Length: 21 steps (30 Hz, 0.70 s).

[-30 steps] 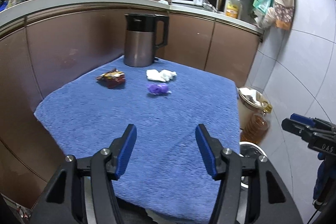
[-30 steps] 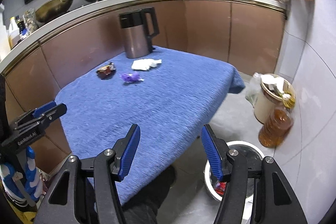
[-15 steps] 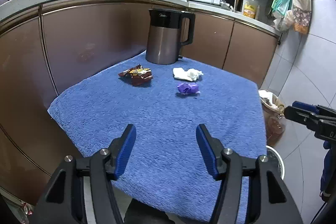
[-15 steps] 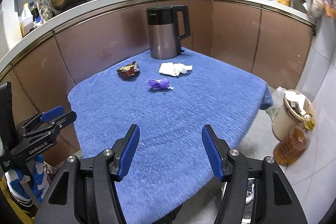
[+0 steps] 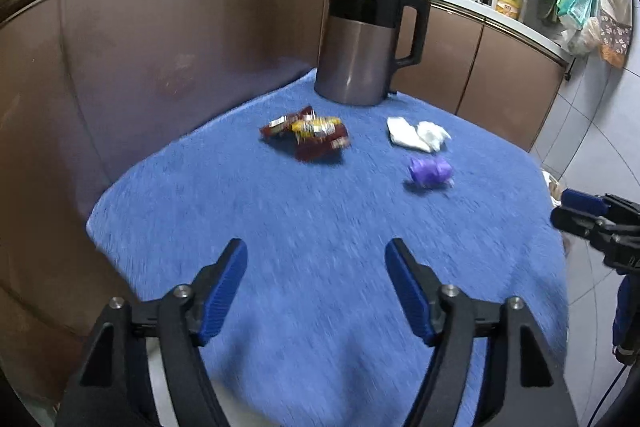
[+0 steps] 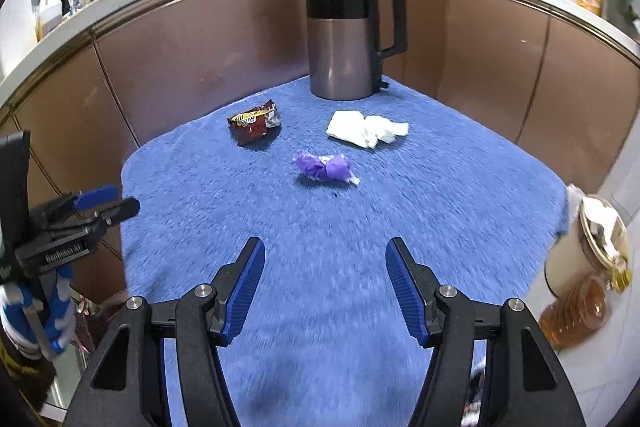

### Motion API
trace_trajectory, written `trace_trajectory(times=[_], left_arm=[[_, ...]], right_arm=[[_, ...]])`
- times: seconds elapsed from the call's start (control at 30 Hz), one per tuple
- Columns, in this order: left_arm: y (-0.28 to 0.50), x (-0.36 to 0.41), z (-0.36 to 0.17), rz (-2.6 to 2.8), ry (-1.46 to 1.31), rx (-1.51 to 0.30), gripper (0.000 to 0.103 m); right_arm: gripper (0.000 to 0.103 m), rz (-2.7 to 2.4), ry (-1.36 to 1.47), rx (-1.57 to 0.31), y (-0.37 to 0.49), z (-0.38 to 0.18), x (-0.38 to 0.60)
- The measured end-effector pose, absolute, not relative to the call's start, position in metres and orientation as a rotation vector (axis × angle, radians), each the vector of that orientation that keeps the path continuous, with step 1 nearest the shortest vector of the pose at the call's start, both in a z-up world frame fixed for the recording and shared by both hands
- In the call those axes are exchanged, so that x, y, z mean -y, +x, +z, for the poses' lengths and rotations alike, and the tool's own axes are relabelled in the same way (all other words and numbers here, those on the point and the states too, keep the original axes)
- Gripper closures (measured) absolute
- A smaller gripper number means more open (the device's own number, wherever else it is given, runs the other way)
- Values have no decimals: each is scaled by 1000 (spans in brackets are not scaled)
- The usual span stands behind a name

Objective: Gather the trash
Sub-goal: 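Move both tools back over the chip bag and purple wrapper, then grasp the red chip bag with the left tool while the right tool grasps the purple wrapper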

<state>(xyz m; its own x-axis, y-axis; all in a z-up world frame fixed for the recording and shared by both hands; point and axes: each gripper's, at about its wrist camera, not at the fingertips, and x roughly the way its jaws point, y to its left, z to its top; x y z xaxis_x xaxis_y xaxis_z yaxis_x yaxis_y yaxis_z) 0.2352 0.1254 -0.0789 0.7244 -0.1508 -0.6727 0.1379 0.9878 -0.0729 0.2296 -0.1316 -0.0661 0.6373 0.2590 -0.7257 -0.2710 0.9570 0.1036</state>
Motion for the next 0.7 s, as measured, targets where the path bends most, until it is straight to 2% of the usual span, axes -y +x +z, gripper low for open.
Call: trace_trajectory(times=[0.2, 0.37, 0.63, 0.7], left_arm=[[312, -115, -81, -220, 68, -720, 29], [370, -93, -96, -241, 169, -716, 28], [441, -66, -135, -235, 353, -757, 28], [452, -70, -143, -246, 329, -795, 33]], right_arm=[[34, 414, -78, -839, 297, -92, 111], [32, 480, -174, -846, 344, -115, 96], [32, 572, -250, -869, 393, -148, 94], [37, 593, -252, -886, 400, -156, 94]])
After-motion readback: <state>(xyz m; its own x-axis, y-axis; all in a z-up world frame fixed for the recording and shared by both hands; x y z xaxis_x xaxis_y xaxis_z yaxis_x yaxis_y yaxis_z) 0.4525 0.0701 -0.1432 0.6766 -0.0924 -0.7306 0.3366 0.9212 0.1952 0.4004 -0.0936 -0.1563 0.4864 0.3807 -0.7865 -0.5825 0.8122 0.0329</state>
